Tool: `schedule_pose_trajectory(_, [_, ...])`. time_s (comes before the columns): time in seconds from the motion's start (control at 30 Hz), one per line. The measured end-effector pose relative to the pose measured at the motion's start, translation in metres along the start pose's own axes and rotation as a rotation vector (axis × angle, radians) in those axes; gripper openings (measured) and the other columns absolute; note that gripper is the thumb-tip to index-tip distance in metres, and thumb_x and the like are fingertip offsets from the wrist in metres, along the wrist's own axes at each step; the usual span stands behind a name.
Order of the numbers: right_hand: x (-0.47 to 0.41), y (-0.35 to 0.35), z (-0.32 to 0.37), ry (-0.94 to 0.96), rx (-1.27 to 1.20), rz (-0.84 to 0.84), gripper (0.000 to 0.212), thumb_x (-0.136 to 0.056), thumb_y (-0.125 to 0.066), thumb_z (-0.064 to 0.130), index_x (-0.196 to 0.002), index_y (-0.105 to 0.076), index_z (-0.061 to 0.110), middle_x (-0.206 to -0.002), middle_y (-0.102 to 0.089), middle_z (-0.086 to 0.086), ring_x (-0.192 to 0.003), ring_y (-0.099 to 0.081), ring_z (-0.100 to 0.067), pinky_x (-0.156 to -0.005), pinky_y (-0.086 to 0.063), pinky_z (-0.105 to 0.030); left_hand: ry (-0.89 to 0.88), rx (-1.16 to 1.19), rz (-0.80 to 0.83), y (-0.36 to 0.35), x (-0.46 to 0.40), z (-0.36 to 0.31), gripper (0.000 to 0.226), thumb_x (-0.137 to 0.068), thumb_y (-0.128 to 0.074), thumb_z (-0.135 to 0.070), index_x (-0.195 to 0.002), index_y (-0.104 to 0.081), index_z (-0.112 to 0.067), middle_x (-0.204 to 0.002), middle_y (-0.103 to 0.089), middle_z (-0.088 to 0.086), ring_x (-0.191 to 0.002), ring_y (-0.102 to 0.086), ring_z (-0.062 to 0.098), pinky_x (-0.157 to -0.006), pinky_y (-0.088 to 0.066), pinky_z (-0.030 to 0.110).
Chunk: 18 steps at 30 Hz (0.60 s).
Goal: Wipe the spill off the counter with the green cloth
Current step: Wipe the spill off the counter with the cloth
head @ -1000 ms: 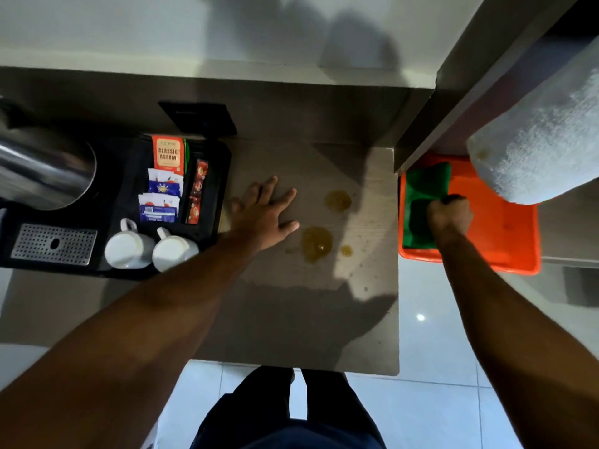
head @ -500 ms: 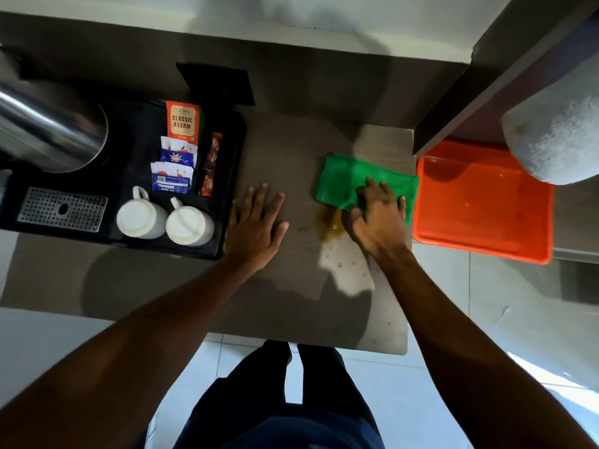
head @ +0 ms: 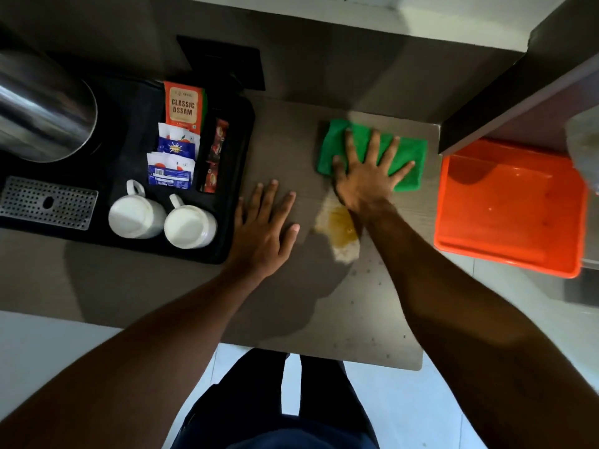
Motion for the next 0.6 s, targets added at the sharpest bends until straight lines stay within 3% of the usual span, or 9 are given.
schedule_pose_trajectory(0.13, [0.033,-0.010,-0.008,0.345,0.169,0.031,0.060,-0.096,-0.016,0.066,-0.155,-0.010,0.054,-0.172,-0.003,0.002,-0.156,0.006,-0.039,-0.112,0.011,-0.078,0.005,0.011,0.014,0.000,0.000,0.002,0.063,-0.101,-0.039,-0.052,-0.159,-0.038,-0.027,-0.170,-0.028,0.013,-0.157,-0.026,0.036,-0.123,-0.023,0.060])
schedule_pose_trajectory(0.2, [0.024,0.000,-0.035,0.317,0.171,0.018,0.060,-0.095,-0.018,0.066,-0.154,-0.009,0.056,-0.172,-0.002,0.006,-0.156,0.004,-0.038,-0.113,0.005,-0.079,0.014,0.025,0.031,0.001,-0.001,0.003,0.063,-0.100,-0.039,-0.052,-0.159,-0.038,-0.028,-0.171,-0.026,0.012,-0.158,-0.024,0.035,-0.123,-0.022,0.059])
schedule_pose_trajectory(0.27, [0.002,0.009,-0.050,0.166,0.101,-0.016,0.060,-0.094,-0.019,0.068,-0.153,-0.007,0.058,-0.171,0.000,0.008,-0.156,0.007,-0.039,-0.110,0.009,-0.079,0.014,0.041,0.040,0.000,-0.001,0.002,0.064,-0.100,-0.040,-0.054,-0.159,-0.036,-0.030,-0.172,-0.024,0.010,-0.159,-0.021,0.034,-0.123,-0.020,0.057])
schedule_pose_trajectory(0.4, [-0.022,0.006,-0.010,-0.040,0.033,-0.073,0.066,-0.091,-0.023,0.067,-0.155,-0.012,0.053,-0.172,-0.003,0.003,-0.155,0.008,-0.041,-0.111,0.007,-0.080,0.012,0.015,-0.020,-0.009,-0.004,0.007,0.064,-0.098,-0.042,-0.054,-0.157,-0.039,-0.032,-0.171,-0.028,0.009,-0.157,-0.025,0.033,-0.120,-0.022,0.054])
schedule_pose_trajectory(0.5, [-0.001,0.000,0.014,0.105,0.086,-0.045,0.067,-0.091,-0.023,0.068,-0.156,-0.016,0.050,-0.172,-0.005,0.000,-0.155,0.006,-0.042,-0.110,0.009,-0.080,-0.001,0.007,-0.094,-0.013,0.000,0.006,0.063,-0.097,-0.041,-0.053,-0.155,-0.043,-0.030,-0.169,-0.032,0.009,-0.155,-0.028,0.033,-0.119,-0.022,0.054])
schedule_pose_trajectory(0.6, [0.034,-0.006,-0.011,0.272,0.145,-0.028,0.065,-0.093,-0.024,0.068,-0.155,-0.015,0.052,-0.172,-0.006,0.003,-0.156,0.001,-0.040,-0.113,0.005,-0.078,0.005,0.015,-0.093,-0.013,-0.003,0.009,0.063,-0.097,-0.040,-0.054,-0.155,-0.043,-0.029,-0.169,-0.032,0.010,-0.155,-0.028,0.034,-0.121,-0.019,0.053])
Point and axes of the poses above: each hand's wrist, its own x-axis away from the middle knuckle, its own y-axis out of the back of the hand, z = x × y, the point moved 3 cm from there along -x, towards the middle knuckle
